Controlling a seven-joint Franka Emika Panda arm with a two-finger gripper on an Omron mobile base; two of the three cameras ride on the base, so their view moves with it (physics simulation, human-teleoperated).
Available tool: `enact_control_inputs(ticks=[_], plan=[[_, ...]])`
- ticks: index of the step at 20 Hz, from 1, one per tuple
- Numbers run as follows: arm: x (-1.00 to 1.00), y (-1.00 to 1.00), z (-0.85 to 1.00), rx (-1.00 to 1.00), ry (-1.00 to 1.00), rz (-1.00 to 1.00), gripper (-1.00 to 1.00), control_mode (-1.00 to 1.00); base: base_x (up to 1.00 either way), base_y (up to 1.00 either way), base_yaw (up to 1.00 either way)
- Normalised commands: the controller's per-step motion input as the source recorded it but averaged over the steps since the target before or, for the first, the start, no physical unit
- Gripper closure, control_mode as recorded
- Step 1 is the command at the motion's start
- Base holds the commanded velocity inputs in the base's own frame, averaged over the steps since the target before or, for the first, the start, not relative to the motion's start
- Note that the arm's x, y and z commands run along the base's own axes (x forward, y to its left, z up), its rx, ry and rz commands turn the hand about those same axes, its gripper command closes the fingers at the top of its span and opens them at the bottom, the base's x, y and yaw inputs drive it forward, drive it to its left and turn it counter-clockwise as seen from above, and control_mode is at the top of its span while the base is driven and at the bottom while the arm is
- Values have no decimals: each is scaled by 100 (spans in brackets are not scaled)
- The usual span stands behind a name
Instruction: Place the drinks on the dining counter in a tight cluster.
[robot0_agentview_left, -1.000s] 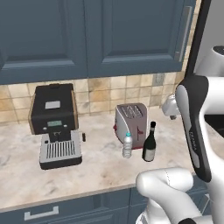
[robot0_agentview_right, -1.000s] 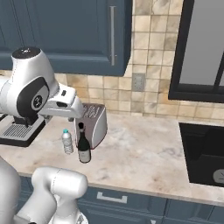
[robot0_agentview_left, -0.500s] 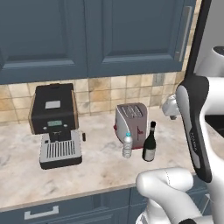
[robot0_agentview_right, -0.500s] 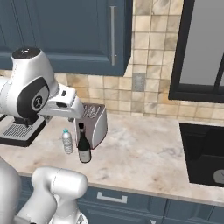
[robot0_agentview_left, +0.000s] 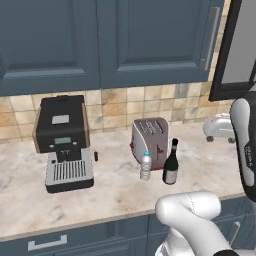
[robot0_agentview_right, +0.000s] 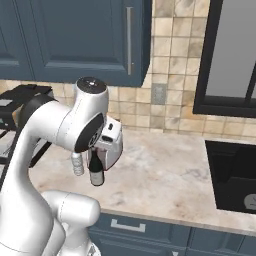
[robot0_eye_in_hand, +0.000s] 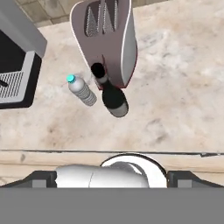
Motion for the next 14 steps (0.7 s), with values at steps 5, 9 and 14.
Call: enact_control_inputs(ticks=[5,9,14], plan=[[40,-35,-38,18,-2,15,-100,-100,0,0,0],[17,-5,-15,12,-21,24,-100,-100,0,0,0],[0,0,0,12,-32,33,-100,-100,0,0,0]])
